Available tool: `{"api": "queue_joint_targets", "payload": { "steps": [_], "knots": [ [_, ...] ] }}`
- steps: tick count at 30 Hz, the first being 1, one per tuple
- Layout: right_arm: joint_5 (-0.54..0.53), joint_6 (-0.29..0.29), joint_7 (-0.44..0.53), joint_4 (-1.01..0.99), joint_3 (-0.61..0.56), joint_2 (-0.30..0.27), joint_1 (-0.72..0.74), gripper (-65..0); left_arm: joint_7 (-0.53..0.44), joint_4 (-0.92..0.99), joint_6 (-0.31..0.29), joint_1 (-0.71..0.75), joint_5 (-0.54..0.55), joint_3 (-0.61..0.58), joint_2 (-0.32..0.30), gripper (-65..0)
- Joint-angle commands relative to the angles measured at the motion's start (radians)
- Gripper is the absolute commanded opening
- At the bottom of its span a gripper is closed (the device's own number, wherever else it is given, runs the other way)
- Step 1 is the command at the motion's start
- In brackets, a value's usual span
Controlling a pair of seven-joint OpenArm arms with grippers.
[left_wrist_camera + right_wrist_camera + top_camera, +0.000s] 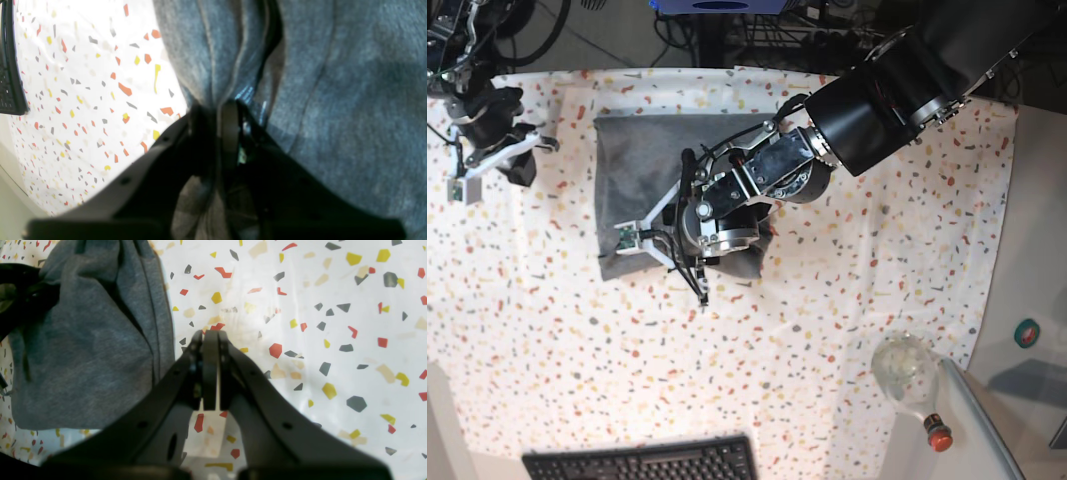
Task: Layout the t-shirt on the table in an organized manner, then fold the t-shirt properly
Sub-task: 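Smooth the folded shirt with the left gripper, then pat the folded shirt's edge square with both grippers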
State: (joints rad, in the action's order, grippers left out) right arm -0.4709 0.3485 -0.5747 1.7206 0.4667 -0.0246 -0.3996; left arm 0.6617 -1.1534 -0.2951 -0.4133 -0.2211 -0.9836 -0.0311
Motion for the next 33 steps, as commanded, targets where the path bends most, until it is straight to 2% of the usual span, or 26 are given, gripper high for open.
{"api": "queue_joint_targets", "payload": {
  "steps": [1,4,5,8,13,15,17,18,22,27,29,33],
  "knots": [
    [-0.012,0.004,0.022,0.015,0.002,-0.007,0.001,-65.0,-0.016,-0.017,0.007,-0.025,-0.008,0.005,0.017,-51.0],
    [-0.012,0.004,0.022,0.015,0.002,-0.007,0.001,-65.0,-0.016,-0.02,0.007,-0.026,-0.008,0.005,0.023,-23.0],
    [-0.012,0.004,0.022,0.015,0.002,-0.007,0.001,-65.0,-0.016,-0.021,0.007,-0.026,-0.008,0.007,0.023,-15.6],
    [-0.012,0.004,-0.008,0.015,0.002,-0.007,0.003,-65.0,-0.015,-0.027,0.007,-0.045,-0.004,0.007,0.023,0.0],
    [-0.012,0.004,-0.046,0.015,0.002,-0.007,0.017,-65.0,-0.009,-0.063,0.007,-0.06,0.002,0.022,0.017,0.0],
    [-0.012,0.004,-0.046,0.015,0.0,-0.007,0.017,-65.0,-0.007,-0.132,0.007,-0.045,0.002,0.075,0.006,-4.8],
    [-0.012,0.004,-0.046,0.015,0.0,-0.007,0.017,-65.0,0.01,-0.231,0.007,0.017,0.004,0.171,-0.023,-17.1],
    [-0.012,0.004,-0.046,0.015,-0.001,-0.007,0.017,-65.0,0.019,-0.28,0.007,0.044,0.004,0.214,-0.026,-24.5],
    [-0.009,-0.004,-0.046,0.02,-0.081,-0.015,0.017,-65.0,0.051,-0.472,0.007,0.21,0.004,0.395,-0.056,-65.0],
    [0.179,-0.101,-0.044,0.015,-0.27,-0.011,0.06,-65.0,0.046,-0.61,0.007,0.46,0.002,0.512,-0.079,-65.0],
    [0.268,-0.11,-0.046,0.012,-0.345,-0.007,0.074,-65.0,0.046,-0.644,0.007,0.535,0.002,0.526,-0.086,-65.0],
    [0.301,-0.11,-0.046,0.022,-0.428,-0.005,0.078,-65.0,0.046,-0.672,0.007,0.626,0.002,0.546,-0.086,-65.0]
  ]
}}
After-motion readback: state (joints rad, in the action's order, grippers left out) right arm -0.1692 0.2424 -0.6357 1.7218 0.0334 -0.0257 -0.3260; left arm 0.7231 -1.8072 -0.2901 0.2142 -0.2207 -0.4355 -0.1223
